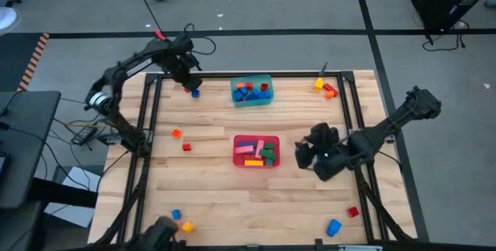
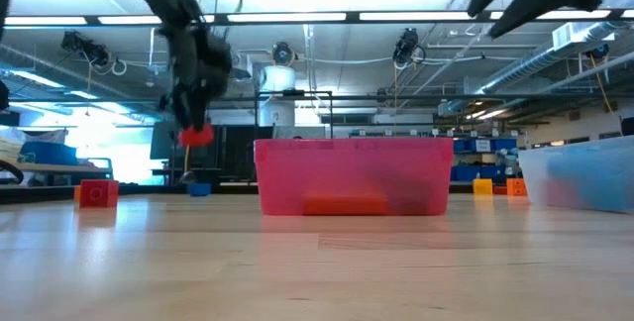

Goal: Sort blocks by size
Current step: Put the red 1 stud game piece into the transparent bin

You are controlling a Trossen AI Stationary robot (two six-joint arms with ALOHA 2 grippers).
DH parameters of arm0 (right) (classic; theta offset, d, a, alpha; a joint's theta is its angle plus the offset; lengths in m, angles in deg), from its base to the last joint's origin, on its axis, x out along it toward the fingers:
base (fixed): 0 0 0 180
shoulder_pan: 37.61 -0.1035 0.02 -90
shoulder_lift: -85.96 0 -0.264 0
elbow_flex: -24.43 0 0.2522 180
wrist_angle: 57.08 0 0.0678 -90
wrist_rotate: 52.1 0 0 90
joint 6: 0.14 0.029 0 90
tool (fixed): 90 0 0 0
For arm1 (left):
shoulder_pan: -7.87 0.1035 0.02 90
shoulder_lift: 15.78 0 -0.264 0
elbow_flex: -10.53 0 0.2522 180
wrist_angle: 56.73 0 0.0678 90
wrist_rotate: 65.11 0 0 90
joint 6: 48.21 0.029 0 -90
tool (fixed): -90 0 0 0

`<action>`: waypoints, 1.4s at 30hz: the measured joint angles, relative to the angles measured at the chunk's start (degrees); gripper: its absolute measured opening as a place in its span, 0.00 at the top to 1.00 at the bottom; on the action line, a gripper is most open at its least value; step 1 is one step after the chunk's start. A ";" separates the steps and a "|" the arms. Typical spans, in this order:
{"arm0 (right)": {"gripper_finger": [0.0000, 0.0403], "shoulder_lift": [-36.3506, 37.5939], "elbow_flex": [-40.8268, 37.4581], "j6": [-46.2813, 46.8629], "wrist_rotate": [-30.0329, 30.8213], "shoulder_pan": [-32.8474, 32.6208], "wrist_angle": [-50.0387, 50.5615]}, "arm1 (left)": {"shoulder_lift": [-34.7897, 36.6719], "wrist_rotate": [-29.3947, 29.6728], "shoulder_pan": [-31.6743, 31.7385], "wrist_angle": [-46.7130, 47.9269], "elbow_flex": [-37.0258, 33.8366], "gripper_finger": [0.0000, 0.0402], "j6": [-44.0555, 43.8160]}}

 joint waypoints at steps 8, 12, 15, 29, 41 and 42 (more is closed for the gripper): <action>0.45 1.99 -3.92 10.09 3.83 -10.63 5.46 | 12.29 -1.51 -14.73 -3.19 0.00 0.62 -15.35; 0.45 7.35 -13.86 12.19 3.92 -13.59 -5.47 | 14.48 -0.68 -24.92 -7.84 0.00 0.62 -23.99; 0.45 12.51 -22.22 6.27 4.02 -13.90 -22.28 | 14.58 1.58 -32.68 -12.73 0.00 0.62 -29.68; 0.45 28.69 -42.01 -46.29 -13.41 2.95 -80.98 | 6.98 13.50 -57.00 -42.77 0.00 0.62 -43.67; 0.45 27.52 -41.98 -47.13 -26.51 14.87 -91.79 | -4.13 11.02 -61.29 -67.24 0.00 0.62 -48.30; 0.45 27.13 -41.98 -47.13 -26.53 14.85 -91.90 | -4.86 10.65 -61.31 -67.88 0.00 0.62 -48.82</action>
